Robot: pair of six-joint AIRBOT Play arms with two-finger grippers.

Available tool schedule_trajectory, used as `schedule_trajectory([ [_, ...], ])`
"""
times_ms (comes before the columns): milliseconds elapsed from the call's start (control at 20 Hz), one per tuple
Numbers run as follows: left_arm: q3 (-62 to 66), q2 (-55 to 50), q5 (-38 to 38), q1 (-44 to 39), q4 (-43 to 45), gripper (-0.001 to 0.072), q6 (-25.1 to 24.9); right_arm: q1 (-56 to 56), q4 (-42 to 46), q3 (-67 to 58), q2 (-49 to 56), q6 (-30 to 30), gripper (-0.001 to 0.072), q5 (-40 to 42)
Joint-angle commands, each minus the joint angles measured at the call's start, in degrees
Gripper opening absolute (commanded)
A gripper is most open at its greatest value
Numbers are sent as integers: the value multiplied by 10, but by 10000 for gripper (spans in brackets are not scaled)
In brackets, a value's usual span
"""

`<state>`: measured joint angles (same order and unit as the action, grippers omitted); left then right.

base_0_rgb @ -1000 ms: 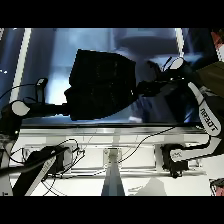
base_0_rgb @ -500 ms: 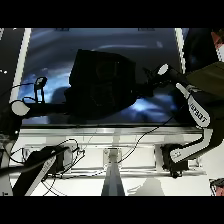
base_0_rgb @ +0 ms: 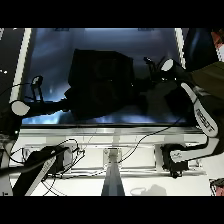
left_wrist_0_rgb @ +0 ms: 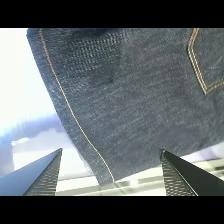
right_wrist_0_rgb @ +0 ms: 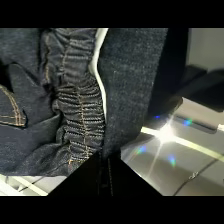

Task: Fold the clothes and pants, and hang the long-sleeved shirts on hangers.

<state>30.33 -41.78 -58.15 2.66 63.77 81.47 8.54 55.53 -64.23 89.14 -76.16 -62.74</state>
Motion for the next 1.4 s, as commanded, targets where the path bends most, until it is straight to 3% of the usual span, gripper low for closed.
schedule_trajectory([
  [0,0,0,3,5,0,685,23,0,-9,96,-90,9,20,60],
  [250,0,0,-1,50,12,682,21,0,-151,285,-275,9,20,172],
  [350,0,-10,-30,70,22,682,11,0,-166,310,-316,9,20,177],
  [500,-12,-65,-95,80,11,682,-51,1,-168,312,-336,9,20,177],
  [700,-22,-183,-104,79,-132,682,-177,1,-171,312,-336,9,21,177],
  [750,-22,-214,-104,80,-162,666,-213,1,-173,312,-336,9,21,177],
  [800,-22,-242,-105,80,-181,571,-241,1,-174,312,-336,9,21,177],
  [850,-22,-270,-105,80,-194,547,-269,1,-175,312,-336,9,21,177],
  [1100,-22,-378,-105,80,-212,550,-291,1,-181,311,-336,9,21,177],
  [1150,-22,-391,-105,80,-230,524,-315,1,-183,311,-336,9,21,177],
  [1250,-21,-402,-106,80,-286,230,-353,1,-182,310,-336,9,22,177],
  [1350,-3,-402,-122,81,-330,25,-383,1,-181,303,-336,15,22,178],
])
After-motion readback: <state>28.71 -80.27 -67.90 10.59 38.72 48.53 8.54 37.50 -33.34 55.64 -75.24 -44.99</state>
